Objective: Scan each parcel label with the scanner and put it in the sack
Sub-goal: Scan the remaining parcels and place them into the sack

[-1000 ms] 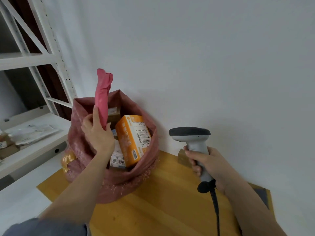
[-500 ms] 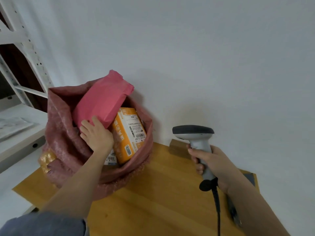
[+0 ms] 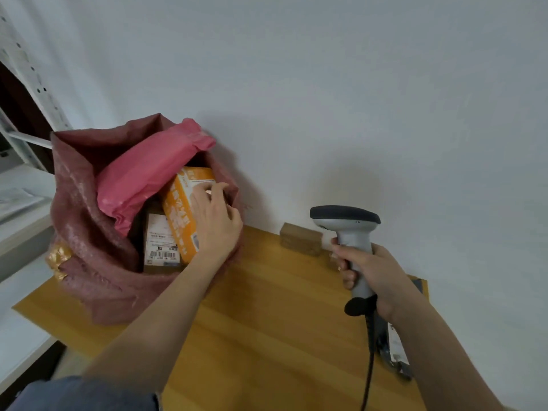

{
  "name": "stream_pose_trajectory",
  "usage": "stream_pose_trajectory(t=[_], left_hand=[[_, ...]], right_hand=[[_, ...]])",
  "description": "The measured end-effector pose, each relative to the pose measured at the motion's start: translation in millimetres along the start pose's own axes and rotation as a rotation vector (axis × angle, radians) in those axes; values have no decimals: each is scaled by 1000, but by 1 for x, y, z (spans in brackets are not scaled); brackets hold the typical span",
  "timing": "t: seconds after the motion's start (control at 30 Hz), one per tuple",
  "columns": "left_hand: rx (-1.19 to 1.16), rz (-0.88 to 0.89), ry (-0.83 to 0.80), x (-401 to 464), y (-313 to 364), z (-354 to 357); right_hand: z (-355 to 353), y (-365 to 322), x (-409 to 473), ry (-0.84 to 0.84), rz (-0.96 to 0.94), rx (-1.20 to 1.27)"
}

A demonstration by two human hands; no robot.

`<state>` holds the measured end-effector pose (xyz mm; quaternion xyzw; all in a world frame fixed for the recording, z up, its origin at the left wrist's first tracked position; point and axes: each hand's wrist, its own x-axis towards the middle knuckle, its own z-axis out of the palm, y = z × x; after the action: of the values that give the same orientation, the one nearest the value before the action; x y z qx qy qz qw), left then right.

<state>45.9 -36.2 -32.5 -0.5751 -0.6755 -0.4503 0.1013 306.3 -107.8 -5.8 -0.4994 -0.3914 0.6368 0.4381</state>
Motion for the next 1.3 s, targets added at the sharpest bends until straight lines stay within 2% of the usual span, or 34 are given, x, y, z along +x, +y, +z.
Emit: stream_pose_trajectory(t=[0.17, 0.23, 0.43, 0.5, 0.63, 0.7, 0.77, 0.83, 0.9, 1.17, 1.23, 1.3], left_hand=[[-53, 0, -120, -43, 53, 39], [-56, 11, -227, -71, 78, 62], [-77, -25, -876, -177, 150, 140], [-66, 38, -1063, -213, 168, 163], [73, 254, -1345, -272, 187, 204], [171, 261, -1479, -294, 185, 218], [249, 192, -1574, -311, 174, 224], [324, 173, -1608, -324, 158, 222], [385, 177, -1570, -332, 142, 216], [531, -136, -1387, -331, 109, 178], [501, -302, -1340, -330, 103, 168], [374, -539, -1099, -334, 91, 162]], right_hand=[[-67, 4, -2, 26, 55, 27], [-100, 8, -3, 43, 83, 43], [-192, 32, 5, 110, 181, 123], [-215, 42, 7, 140, 222, 125], [-252, 60, 8, 188, 291, 84], [-266, 69, 8, 196, 303, 72], [-277, 77, 8, 202, 305, 70], [-286, 85, 8, 207, 316, 61], [-289, 93, 9, 197, 336, 51], [-253, 101, 23, 83, 380, 44], [-242, 100, 24, 37, 385, 35], [-233, 100, 25, 8, 382, -3]])
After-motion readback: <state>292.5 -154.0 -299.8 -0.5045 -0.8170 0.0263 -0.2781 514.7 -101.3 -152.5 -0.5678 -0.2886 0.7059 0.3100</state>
